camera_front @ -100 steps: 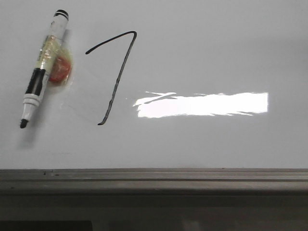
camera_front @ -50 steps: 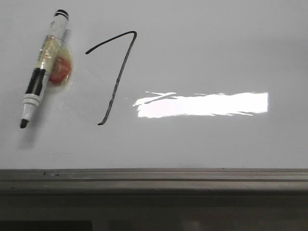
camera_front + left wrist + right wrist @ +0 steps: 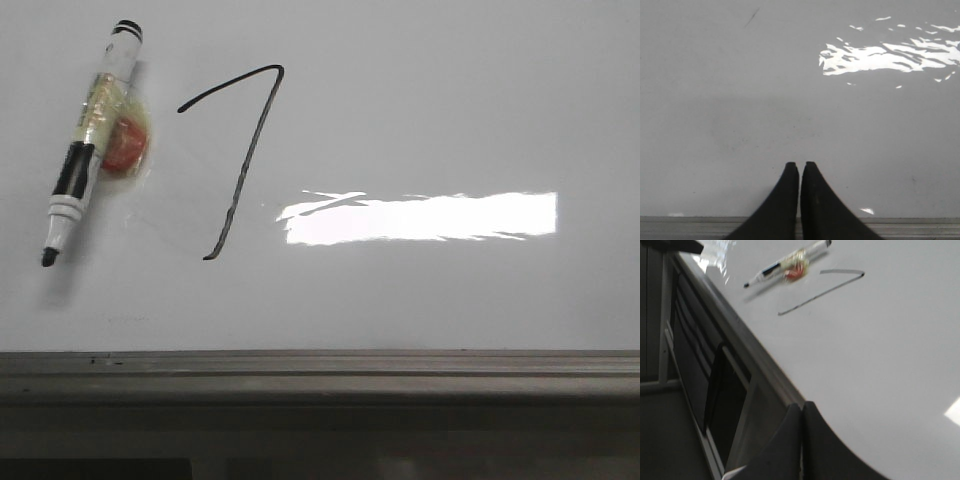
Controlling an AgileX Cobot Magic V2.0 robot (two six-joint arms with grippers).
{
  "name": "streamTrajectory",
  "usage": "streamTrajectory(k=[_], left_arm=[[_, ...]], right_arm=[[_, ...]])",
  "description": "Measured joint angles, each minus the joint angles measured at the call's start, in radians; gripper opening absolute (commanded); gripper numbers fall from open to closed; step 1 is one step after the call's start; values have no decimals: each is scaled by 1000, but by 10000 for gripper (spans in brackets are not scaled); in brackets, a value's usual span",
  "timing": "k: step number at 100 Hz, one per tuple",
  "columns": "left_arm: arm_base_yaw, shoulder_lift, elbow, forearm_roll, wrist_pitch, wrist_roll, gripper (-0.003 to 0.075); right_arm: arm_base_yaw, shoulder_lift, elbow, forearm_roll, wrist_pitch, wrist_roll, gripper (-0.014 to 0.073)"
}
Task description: Write number 7 on whiteboard
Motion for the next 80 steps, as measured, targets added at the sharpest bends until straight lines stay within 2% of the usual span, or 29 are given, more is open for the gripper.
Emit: streamTrajectory(k=[41,57,69,80], left_arm=[[0,0,0,0,0,0,-18],[0,0,0,0,0,0,-18],[0,0,0,0,0,0,-18],[0,0,0,0,0,0,-18]], right_arm=[[0,0,30,-19,-44,0,-67],[-5,0,30,7,-47,58,-67],[-70,0,30,8,-47,148,-67],[-198,0,30,42,-54,207,-67]])
